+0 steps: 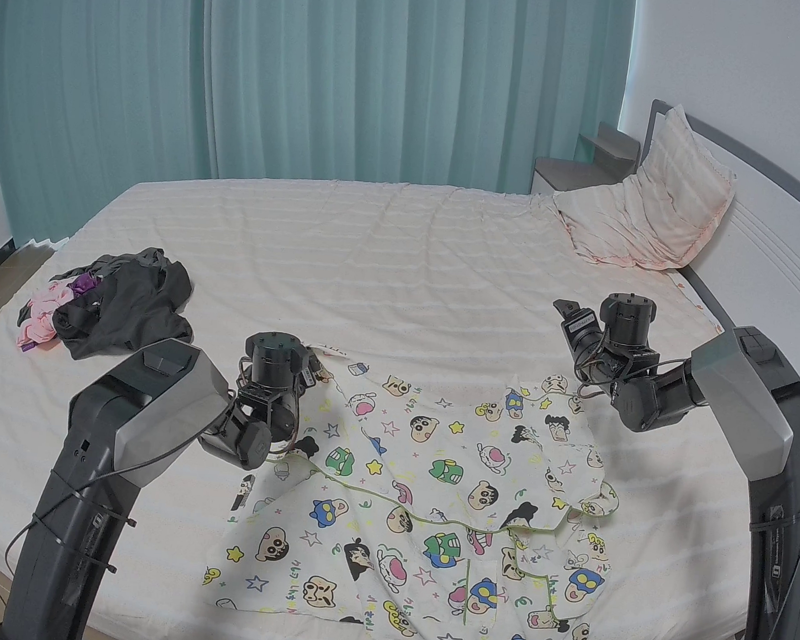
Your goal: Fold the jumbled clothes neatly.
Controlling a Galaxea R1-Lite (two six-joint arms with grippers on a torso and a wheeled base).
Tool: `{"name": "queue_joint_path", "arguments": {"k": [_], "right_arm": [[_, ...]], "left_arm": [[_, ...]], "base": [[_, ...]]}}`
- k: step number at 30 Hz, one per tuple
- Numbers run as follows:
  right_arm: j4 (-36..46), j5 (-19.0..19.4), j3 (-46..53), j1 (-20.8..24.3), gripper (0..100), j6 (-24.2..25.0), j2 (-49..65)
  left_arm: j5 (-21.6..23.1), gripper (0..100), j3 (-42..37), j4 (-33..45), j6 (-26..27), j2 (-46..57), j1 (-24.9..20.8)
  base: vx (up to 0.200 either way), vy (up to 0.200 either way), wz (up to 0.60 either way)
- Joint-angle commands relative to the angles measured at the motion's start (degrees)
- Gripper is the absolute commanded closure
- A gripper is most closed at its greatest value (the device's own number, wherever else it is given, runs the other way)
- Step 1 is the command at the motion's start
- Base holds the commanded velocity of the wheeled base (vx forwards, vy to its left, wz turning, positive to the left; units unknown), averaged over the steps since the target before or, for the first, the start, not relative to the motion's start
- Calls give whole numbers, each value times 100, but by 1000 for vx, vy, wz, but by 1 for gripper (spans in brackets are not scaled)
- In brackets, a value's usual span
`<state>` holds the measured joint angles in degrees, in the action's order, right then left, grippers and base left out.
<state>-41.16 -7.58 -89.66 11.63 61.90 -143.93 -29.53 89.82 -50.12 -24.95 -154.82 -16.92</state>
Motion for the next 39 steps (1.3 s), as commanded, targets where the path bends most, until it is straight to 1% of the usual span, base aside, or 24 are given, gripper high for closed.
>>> {"name": "queue_joint_path", "arguments": {"k": [1,2,5,6,7,8,9,12,14,16,18,19,20,22,23,24,25,26,28,30,33,37,38,39], "right_arm": [[160,-94,-16,-47,0,-12,-29],[169,-77,72,-64,0,-38,6],[99,108,757,-143,0,-442,340],[99,125,792,-152,0,-469,349],[20,187,1205,-205,0,-811,516],[2,187,1267,-214,0,-873,542],[-174,196,1671,-293,0,-1119,718],[-578,231,2357,-381,0,-1286,1052],[-762,266,2911,-442,0,-1312,1342],[-912,345,3543,-460,0,-1392,1676],[-912,345,3543,-460,0,-1392,1676],[-1193,442,4352,-495,0,-1620,2080],[-1228,451,4422,-495,0,-1638,2115],[-1562,459,5037,-504,0,-1989,2335],[-1606,459,5117,-513,0,-2042,2352],[-1843,459,5530,-530,0,-2297,2414],[-1958,459,5714,-565,0,-2394,2423],[-2169,468,6022,-592,0,-2508,2423],[-2450,565,6356,-609,0,-2525,2396],[-2617,688,6584,-644,0,-2499,2352],[-2661,776,6786,-785,0,-2464,2317],[-2670,758,7050,-811,0,-2051,2458],[-2661,767,7120,-794,0,-1936,2537],[-2661,767,7120,-794,0,-1936,2537]], "left_arm": [[-1,0,53,-7,-36,92,189],[-1,0,53,2,-53,145,189],[8,0,18,98,-71,444,198],[8,0,18,116,-71,453,198],[17,0,53,327,-71,664,233],[17,0,62,362,-71,699,251],[35,0,71,529,-71,839,339],[35,0,-26,573,-80,1015,479],[35,0,-360,564,-106,1209,549],[105,0,-879,503,-220,1569,576],[105,0,-879,503,-220,1569,576],[448,0,-1801,353,-669,2281,541],[500,0,-1898,336,-713,2369,532],[808,0,-2777,195,-976,2975,488],[826,0,-2874,178,-1003,3037,470],[887,0,-3419,28,-1152,3353,391],[905,0,-3673,-51,-1240,3485,356],[949,0,-4148,-227,-1433,3696,277],[1080,0,-4825,-508,-1644,3968,101],[1177,0,-5484,-833,-1706,4188,-83],[1177,0,-6222,-1264,-1767,4355,-470],[1151,0,-6574,-1466,-1934,4355,-874],[1151,0,-6583,-1466,-1987,4355,-953],[1151,0,-6583,-1466,-1987,4355,-953]], "base": [[0,0,0],[0,0,0],[0,0,0],[0,0,0],[0,0,0],[0,0,0],[0,0,0],[0,0,0],[0,0,0],[0,0,0],[0,0,0],[0,0,0],[0,0,0],[0,0,0],[0,0,0],[0,0,0],[0,0,0],[0,0,0],[0,0,0],[0,0,0],[0,0,0],[0,0,0],[0,0,0],[0,0,0]]}}
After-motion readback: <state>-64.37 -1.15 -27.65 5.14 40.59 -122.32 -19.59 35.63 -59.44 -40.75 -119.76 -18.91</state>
